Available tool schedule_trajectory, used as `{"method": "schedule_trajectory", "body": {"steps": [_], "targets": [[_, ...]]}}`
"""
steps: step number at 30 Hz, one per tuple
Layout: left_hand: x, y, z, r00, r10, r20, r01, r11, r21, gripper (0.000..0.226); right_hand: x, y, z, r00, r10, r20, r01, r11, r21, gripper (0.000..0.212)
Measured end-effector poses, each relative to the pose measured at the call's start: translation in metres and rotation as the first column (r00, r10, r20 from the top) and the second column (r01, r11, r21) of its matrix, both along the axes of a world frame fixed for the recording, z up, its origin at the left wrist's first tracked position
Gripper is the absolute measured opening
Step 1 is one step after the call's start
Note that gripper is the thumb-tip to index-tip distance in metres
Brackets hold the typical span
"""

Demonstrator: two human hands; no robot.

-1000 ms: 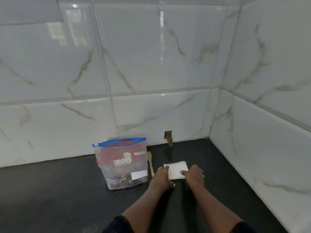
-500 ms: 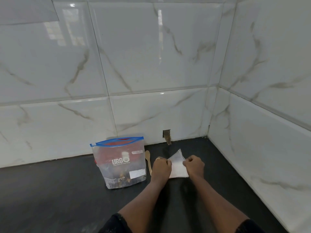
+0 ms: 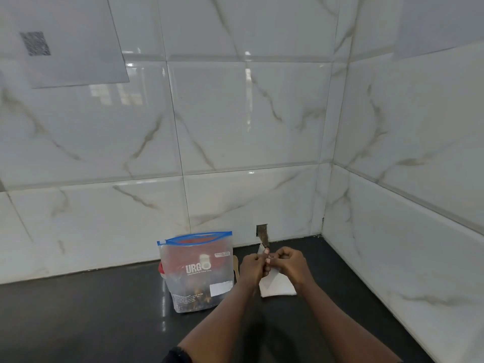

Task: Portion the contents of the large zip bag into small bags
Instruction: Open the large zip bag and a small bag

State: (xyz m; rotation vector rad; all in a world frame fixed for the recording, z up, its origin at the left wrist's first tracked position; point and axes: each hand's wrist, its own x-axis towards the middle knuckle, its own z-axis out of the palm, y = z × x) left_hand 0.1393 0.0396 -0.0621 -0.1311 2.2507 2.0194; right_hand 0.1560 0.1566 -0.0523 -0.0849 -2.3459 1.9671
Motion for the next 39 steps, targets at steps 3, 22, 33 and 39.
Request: {"method": "schedule_trajectory", "body": {"steps": [3,22,33,39], "targets": [[0.006,-0.001,0.005,1.0,-0.002,-0.031,0.004,0.999,0.043,0.034,0.005,-0.001,0.01,1.0,-0.026,-0.012,0.026,0.999,-0.036,0.02],[0.011,-0.01,0.033,0.984,-0.048,-0.173,0.009,0.976,-0.217,0.032,0.012,0.003,0.06,0.998,0.063,0.008,-0.059,0.875,0.48,0.022],[0.014,-0.026,0.042,0.972,-0.165,-0.166,0.116,0.955,-0.272,0.025,0.009,-0.01,0.057,0.967,0.232,0.107,-0.216,0.517,0.828,0.024],[0.011,-0.025,0.041,0.97,-0.145,-0.196,0.053,0.909,-0.413,0.035,0.01,-0.011,0.054,0.967,0.252,0.037,-0.142,0.415,0.898,0.027]]}}
